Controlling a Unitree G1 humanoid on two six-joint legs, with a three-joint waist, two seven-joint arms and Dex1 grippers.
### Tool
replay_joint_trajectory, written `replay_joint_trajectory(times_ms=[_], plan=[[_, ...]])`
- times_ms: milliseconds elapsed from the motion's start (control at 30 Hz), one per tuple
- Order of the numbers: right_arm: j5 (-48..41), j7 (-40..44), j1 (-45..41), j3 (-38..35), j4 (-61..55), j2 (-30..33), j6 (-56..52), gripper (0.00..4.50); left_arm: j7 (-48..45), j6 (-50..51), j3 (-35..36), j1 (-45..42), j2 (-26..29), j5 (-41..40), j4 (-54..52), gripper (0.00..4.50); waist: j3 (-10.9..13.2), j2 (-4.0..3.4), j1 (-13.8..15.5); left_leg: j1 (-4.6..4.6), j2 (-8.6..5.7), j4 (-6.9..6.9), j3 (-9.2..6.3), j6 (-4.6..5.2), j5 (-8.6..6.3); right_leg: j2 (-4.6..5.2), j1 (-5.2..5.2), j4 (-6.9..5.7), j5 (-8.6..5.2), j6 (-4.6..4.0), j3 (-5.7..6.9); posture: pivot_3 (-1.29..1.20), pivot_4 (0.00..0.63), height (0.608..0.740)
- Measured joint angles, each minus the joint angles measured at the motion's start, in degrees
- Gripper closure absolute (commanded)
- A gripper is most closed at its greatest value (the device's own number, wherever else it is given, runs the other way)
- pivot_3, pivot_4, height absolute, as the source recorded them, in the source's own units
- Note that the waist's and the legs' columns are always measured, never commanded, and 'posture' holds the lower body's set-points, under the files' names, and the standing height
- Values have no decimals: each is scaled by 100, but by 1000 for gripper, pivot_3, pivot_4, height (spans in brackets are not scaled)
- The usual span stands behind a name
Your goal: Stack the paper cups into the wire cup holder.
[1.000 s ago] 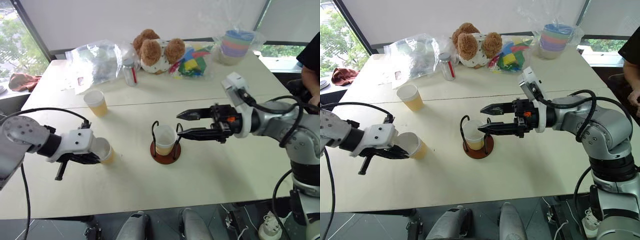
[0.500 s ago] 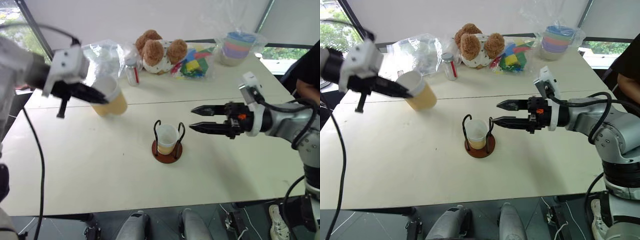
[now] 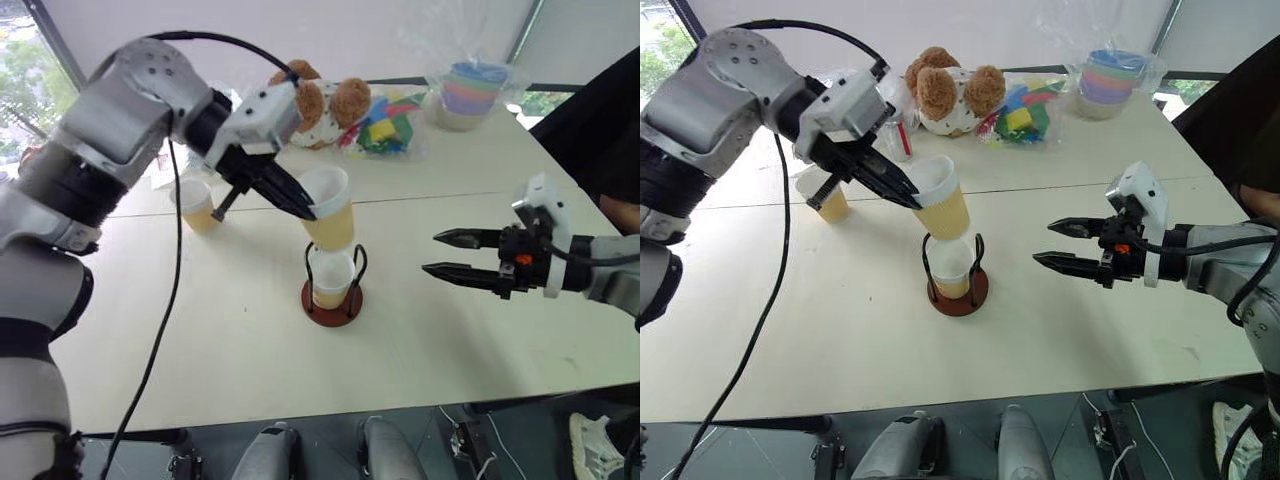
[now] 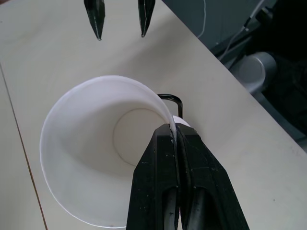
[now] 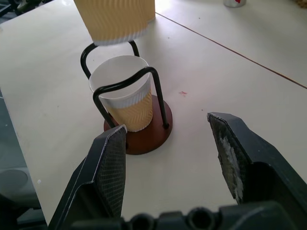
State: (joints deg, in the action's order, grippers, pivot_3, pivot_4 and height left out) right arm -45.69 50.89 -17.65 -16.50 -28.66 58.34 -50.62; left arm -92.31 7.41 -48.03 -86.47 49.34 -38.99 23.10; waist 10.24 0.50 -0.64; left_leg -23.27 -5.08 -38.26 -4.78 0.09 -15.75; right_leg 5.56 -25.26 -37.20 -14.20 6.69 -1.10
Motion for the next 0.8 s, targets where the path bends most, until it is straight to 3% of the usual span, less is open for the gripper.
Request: replay_joint_trajectory(times_ms=[333, 467, 667, 800], plan=[[-290, -492, 186, -147, -283, -150, -110, 1576, -1, -630, -981, -349, -94, -350, 162, 4461, 1, 2, -5, -1, 0, -3, -1, 0, 0, 0, 1, 0, 0, 0, 0, 0, 150, 740], [-387, -618, 194, -183, -348, -223, -124, 1576, -1, -843, -1319, -399, -114, -389, 193, 3206, 1, 2, -7, -1, 0, -3, 0, 1, 0, -1, 2, -1, 0, 0, 0, 0, 150, 740], [-450, -740, 196, -185, -371, -294, -124, 1576, 0, -1030, -1491, -562, -263, -449, 411, 113, 1, 3, 4, -2, -1, -5, -1, 2, 0, -1, 4, 1, 0, 1, 1, 0, 150, 740], [-536, -788, 181, -187, -374, -351, -121, 1576, 0, -1064, -1216, -587, -578, -347, 912, 113, 2, 3, -4, -1, -1, -7, -1, 2, 0, -2, 5, 0, 0, 1, 2, 0, 150, 740]])
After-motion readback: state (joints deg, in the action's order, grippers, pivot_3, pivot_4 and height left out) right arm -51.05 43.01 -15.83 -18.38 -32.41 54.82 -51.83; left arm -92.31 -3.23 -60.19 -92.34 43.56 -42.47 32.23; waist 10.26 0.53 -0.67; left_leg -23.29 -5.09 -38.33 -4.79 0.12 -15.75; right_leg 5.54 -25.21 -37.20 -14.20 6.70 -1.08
